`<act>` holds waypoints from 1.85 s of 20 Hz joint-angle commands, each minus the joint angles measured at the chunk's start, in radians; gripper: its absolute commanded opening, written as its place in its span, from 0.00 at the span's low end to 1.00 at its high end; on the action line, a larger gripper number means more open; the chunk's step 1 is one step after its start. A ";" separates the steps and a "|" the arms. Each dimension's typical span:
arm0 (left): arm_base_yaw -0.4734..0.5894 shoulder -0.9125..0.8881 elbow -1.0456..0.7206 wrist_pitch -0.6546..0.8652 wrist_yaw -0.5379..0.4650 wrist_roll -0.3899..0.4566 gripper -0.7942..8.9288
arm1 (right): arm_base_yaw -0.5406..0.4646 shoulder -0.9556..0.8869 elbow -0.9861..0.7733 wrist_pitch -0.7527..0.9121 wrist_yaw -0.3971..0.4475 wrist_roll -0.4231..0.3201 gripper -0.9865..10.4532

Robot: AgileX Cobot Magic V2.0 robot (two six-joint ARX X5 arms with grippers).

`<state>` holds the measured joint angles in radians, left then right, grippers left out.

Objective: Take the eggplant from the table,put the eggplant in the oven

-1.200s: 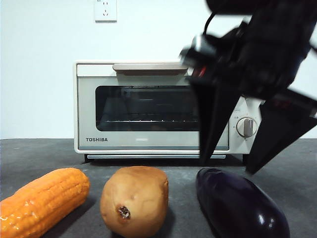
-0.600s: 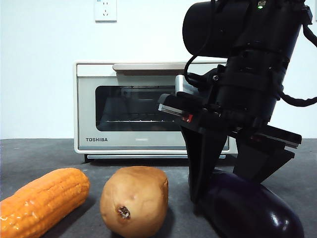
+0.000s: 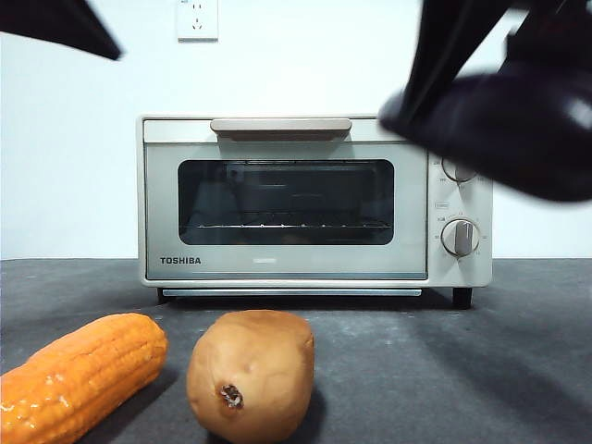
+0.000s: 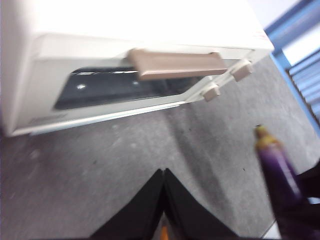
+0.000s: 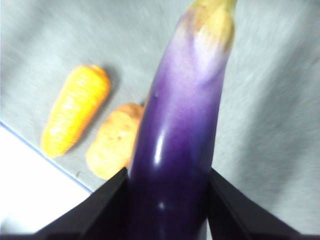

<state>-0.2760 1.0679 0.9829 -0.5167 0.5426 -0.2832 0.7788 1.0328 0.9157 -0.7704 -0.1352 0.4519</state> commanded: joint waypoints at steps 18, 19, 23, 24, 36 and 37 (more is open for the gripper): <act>-0.237 0.640 0.565 -0.095 -0.240 0.249 0.09 | 0.011 -0.521 0.016 -0.154 0.300 -0.013 0.18; -0.237 0.641 0.565 -0.117 -0.240 0.250 0.09 | 0.011 -0.521 0.016 -0.154 0.299 -0.013 0.18; -0.257 0.640 0.565 -0.248 -0.231 0.275 0.09 | 0.011 -0.518 0.016 -0.143 0.293 -0.014 0.18; -0.265 0.640 0.565 -0.282 -0.231 0.282 0.09 | 0.011 -0.518 0.016 -0.139 0.293 -0.014 0.18; -0.367 0.607 0.565 -0.520 -0.150 0.353 0.09 | 0.011 -0.362 0.016 -0.035 0.123 -0.144 0.18; -0.362 0.601 0.565 -0.515 -0.150 0.353 0.09 | 0.011 -0.335 0.016 -0.023 0.100 -0.175 0.18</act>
<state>-0.6331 1.6733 1.5356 -1.0397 0.3916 0.0509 0.7792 0.6941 0.9157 -0.8082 -0.0330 0.3222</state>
